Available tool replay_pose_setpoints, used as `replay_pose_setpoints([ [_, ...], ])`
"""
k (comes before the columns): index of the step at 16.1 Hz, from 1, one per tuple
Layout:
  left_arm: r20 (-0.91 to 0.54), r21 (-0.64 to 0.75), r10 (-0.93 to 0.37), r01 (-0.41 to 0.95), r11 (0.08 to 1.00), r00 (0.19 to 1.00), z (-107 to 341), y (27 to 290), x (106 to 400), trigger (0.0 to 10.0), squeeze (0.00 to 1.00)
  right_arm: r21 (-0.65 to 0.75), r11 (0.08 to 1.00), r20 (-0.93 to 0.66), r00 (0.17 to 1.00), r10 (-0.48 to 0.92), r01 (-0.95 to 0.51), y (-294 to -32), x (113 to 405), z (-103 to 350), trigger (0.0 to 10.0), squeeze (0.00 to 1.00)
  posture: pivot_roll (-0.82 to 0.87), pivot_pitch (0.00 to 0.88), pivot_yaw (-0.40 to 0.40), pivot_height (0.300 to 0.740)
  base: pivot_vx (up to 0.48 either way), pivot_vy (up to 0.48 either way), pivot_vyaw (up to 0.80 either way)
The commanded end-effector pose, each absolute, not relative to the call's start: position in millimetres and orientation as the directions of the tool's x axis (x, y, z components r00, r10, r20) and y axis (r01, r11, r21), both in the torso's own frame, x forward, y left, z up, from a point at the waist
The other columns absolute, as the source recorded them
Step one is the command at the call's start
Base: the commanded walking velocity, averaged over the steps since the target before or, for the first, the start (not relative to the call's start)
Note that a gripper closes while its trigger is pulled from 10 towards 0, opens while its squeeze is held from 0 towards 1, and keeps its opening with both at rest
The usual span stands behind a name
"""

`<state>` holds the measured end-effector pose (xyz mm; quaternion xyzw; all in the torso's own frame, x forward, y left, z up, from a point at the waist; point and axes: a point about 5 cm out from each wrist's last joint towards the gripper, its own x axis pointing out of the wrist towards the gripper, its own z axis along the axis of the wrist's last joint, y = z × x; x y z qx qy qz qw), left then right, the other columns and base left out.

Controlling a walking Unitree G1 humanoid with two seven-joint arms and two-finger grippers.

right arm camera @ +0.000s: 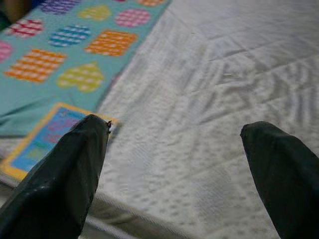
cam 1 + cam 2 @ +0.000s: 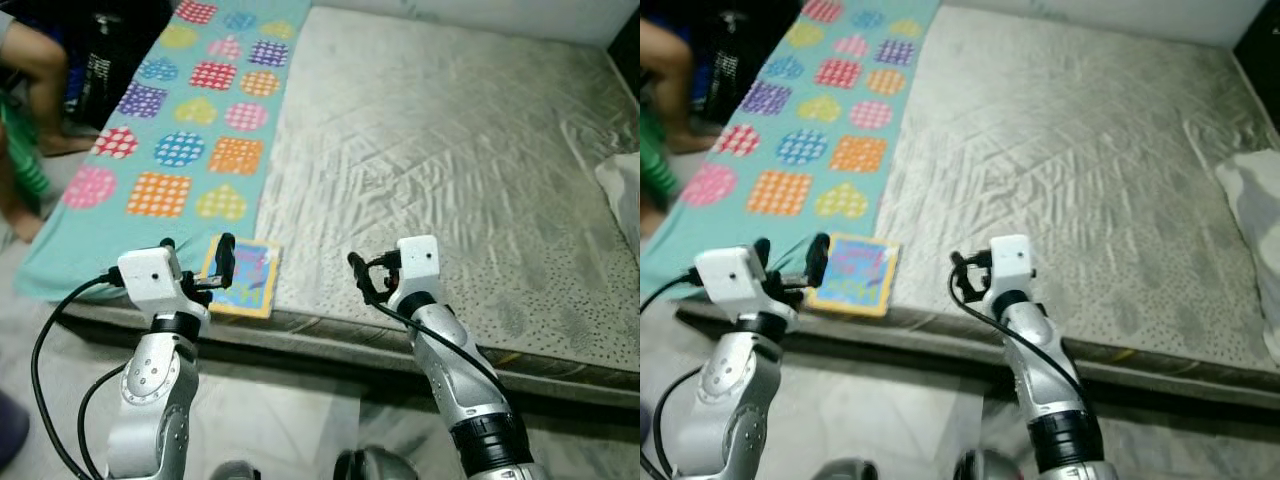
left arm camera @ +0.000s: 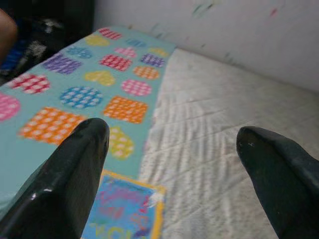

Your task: Clean up the room

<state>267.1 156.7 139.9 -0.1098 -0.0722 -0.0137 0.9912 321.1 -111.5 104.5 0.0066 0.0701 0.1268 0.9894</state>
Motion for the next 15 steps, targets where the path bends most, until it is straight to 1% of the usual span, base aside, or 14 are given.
replay_pose_setpoints([
  [1, 0.141, -0.224, -0.034, 0.065, 0.972, 0.989, 138.8, 148.8, 266.1, 10.0, 0.0, 0.02, 0.979, -0.154, 0.967, 0.204, -0.204, -127.1, 320.0, 100.2, 10.0, 0.0, 0.09, 0.199, -0.046, 0.74, 0.349, 0.0, 0.0],
  [6, 0.134, -0.211, -0.034, 0.062, 0.975, 0.99, 137.5, 150.6, 266.6, 10.0, 0.0, 0.016, 0.98, -0.153, 0.968, 0.198, -0.198, -127.7, 321.0, 99.4, 10.0, 0.0, 0.1, 0.189, -0.044, 0.74, 0.337, 0.0, 0.0],
  [8, 0.115, -0.205, -0.047, 0.07, 0.976, 0.992, 133.4, 152.1, 262.1, 10.0, 0.0, 0.018, 0.983, -0.149, 0.972, 0.181, -0.18, -130.6, 323.0, 100.0, 10.0, 0.0, 0.1, 0.183, -0.041, 0.74, 0.0, 0.0, 0.0],
  [10, 0.045, -0.174, -0.084, 0.09, 0.981, 0.995, 124.1, 162.8, 249.3, 10.0, 0.0, 0.026, 0.988, -0.094, 0.983, 0.157, -0.155, -138.5, 327.1, 109.6, 10.0, 0.0, 0.1, 0.178, -0.039, 0.74, 0.0, 0.0, 0.0],
  [11, 0.013, -0.128, -0.076, 0.077, 0.989, 0.997, 122.5, 173.3, 244.0, 10.0, 0.0, 0.028, 0.989, -0.069, 0.987, 0.147, -0.145, -144.0, 327.5, 114.7, 10.0, 0.0, 0.11, 0.178, -0.042, 0.74, 0.0, 0.0, 0.0],
  [12, 0.011, -0.12, -0.073, 0.074, 0.99, 0.997, 122.4, 174.5, 243.8, 10.0, 0.0, 0.029, 0.989, -0.067, 0.987, 0.146, -0.144, -144.9, 327.7, 115.1, 10.0, 0.0, 0.11, 0.179, -0.043, 0.74, 0.0, 0.0, 0.0],
  [13, -0.025, -0.066, -0.046, 0.044, 0.997, 0.999, 120.2, 185.4, 237.4, 10.0, 0.0, 0.023, 0.99, -0.058, 0.989, 0.138, -0.137, -152.8, 326.1, 117.2, 10.0, 0.0, 0.11, 0.183, -0.061, 0.74, 0.0, 0.0, 0.0],
  [14, -0.026, -0.009, -0.06, 0.06, 0.998, 0.998, 120.3, 189.3, 231.0, 10.0, 0.0, 0.021, 0.991, -0.054, 0.99, 0.133, -0.132, -157.2, 323.8, 117.5, 10.0, 0.0, 0.11, 0.184, -0.07, 0.74, 0.0, 0.0, 0.0],
  [15, -0.012, 0.039, -0.175, 0.176, 0.984, 0.984, 119.0, 185.2, 222.0, 10.0, 0.0, 0.015, 0.991, -0.054, 0.989, 0.135, -0.134, -159.4, 320.0, 115.7, 10.0, 0.0, 0.1, 0.186, -0.073, 0.74, 0.0, 0.0, 0.0],
])
